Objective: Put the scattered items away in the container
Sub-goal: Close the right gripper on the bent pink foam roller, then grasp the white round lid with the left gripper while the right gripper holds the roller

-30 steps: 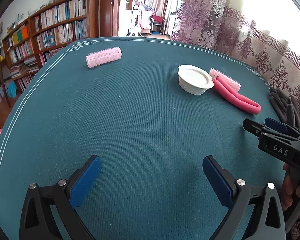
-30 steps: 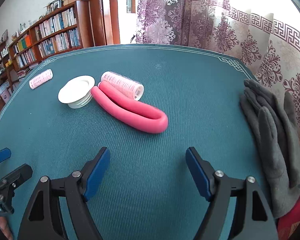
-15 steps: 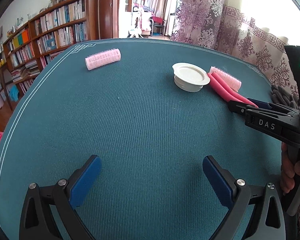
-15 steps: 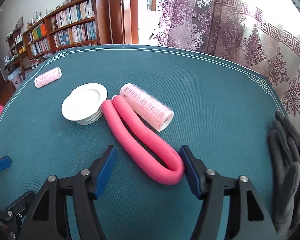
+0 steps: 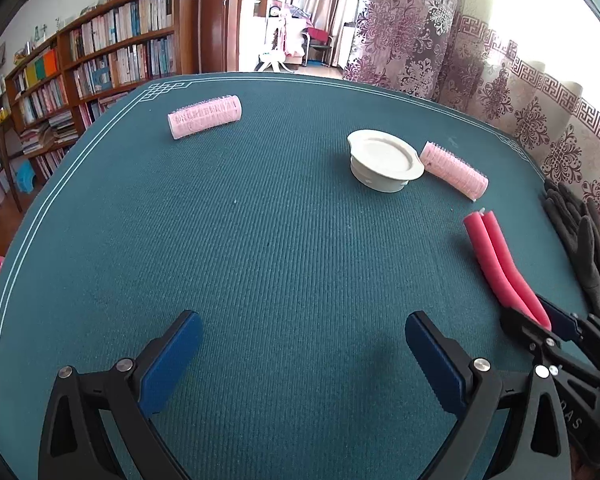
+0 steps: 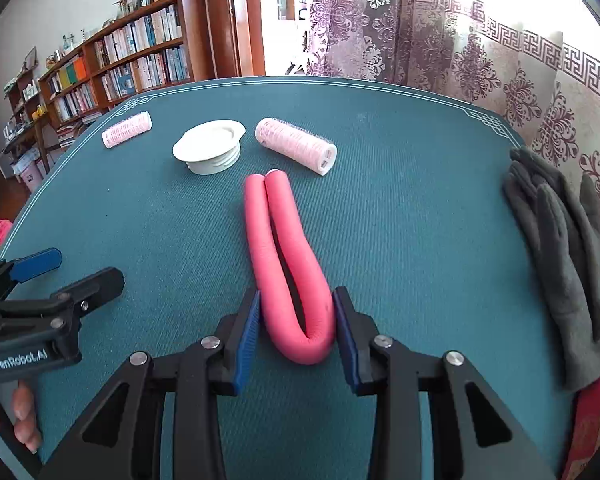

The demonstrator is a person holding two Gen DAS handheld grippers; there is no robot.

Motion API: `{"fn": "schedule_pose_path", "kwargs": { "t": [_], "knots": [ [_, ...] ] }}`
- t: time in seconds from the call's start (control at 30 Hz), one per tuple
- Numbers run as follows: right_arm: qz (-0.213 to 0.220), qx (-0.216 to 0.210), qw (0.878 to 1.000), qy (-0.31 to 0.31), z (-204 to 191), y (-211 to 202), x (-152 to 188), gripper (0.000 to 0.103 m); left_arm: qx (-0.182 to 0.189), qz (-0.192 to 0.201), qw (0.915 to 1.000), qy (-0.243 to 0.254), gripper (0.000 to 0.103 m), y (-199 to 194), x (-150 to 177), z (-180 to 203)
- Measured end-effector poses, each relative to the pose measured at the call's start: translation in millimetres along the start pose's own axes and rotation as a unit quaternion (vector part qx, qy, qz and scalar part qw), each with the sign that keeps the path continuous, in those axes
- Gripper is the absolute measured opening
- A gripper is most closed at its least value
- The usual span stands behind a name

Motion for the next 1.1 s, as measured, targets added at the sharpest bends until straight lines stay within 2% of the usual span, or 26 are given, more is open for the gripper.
{"fn": "schedule_pose_path", "kwargs": {
  "t": [0.07, 0.13, 0.3, 0.43, 0.6, 0.7, 0.77, 0.8, 0.83, 0.9, 0.93, 1.07, 1.1],
  "knots": [
    [0.002, 0.003, 1.000, 0.016, 2.3, -4.0, 10.3, 0.039, 0.020, -0.004, 0.9997, -0.012, 0.102, 0.2, -9.5, 3.0],
    [0.007, 0.012, 1.000, 0.024, 2.7, -7.7, 19.6, 0.039, 0.024, -0.001, 0.9996, -0.017, 0.102, 0.4, -22.9, 7.8],
    [0.015, 0.007, 0.999, 0.036, 4.8, -10.7, 26.3, 0.040, 0.003, 0.021, 0.9998, -0.003, 0.102, 2.8, -60.1, 29.8],
    [0.018, 0.001, 0.999, 0.037, 5.2, -10.6, 25.1, 0.041, -0.010, 0.032, 0.9991, 0.027, 0.102, 8.6, -85.5, 55.4],
    [0.019, -0.006, 0.999, 0.040, 6.5, -10.5, 24.4, 0.041, -0.053, 0.028, 0.9966, 0.056, 0.102, 28.3, -112.6, 68.3],
    [0.020, -0.008, 0.999, 0.040, 7.1, -10.6, 24.1, 0.041, -0.066, 0.020, 0.9957, 0.062, 0.102, 42.6, -120.5, 67.1],
    [0.020, -0.008, 0.999, 0.040, 6.9, -10.4, 24.0, 0.042, -0.067, 0.016, 0.9958, 0.059, 0.096, 49.7, -119.8, 62.7],
    [0.020, -0.007, 0.999, 0.039, 6.3, -10.2, 24.4, 0.043, -0.062, 0.010, 0.9964, 0.057, 0.084, 53.6, -118.2, 60.4],
    [0.020, -0.009, 0.999, 0.037, 5.5, -10.2, 24.4, 0.046, -0.042, 0.015, 0.9977, 0.051, 0.080, 53.9, -116.1, 59.1],
    [0.019, -0.013, 0.999, 0.033, 3.0, -10.0, 24.2, 0.051, -0.046, 0.021, 0.9974, 0.051, 0.072, 50.7, -112.0, 56.1],
    [0.019, -0.017, 0.999, 0.030, 1.6, -9.8, 24.0, 0.055, -0.043, 0.022, 0.9973, 0.056, 0.063, 48.8, -108.0, 56.4],
    [0.020, -0.021, 0.999, 0.028, -1.6, -9.8, 23.9, 0.059, -0.018, 0.017, 0.9979, 0.060, 0.052, 39.2, -91.8, 56.4],
    [0.020, -0.023, 0.999, 0.030, -1.4, -10.0, 23.7, 0.059, -0.012, 0.017, 0.9980, 0.060, 0.052, 35.8, -87.2, 56.6]
  ]
}}
Point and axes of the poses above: each gripper's, at about its wrist camera, not at the fingertips, and y roughly the way its jaws point, z to its right, x to its underside, the point moved 8 cm from there along y, roughly the way its jaws point, and after that the axes turned 14 degrees about -z, right-handed, at the moved point
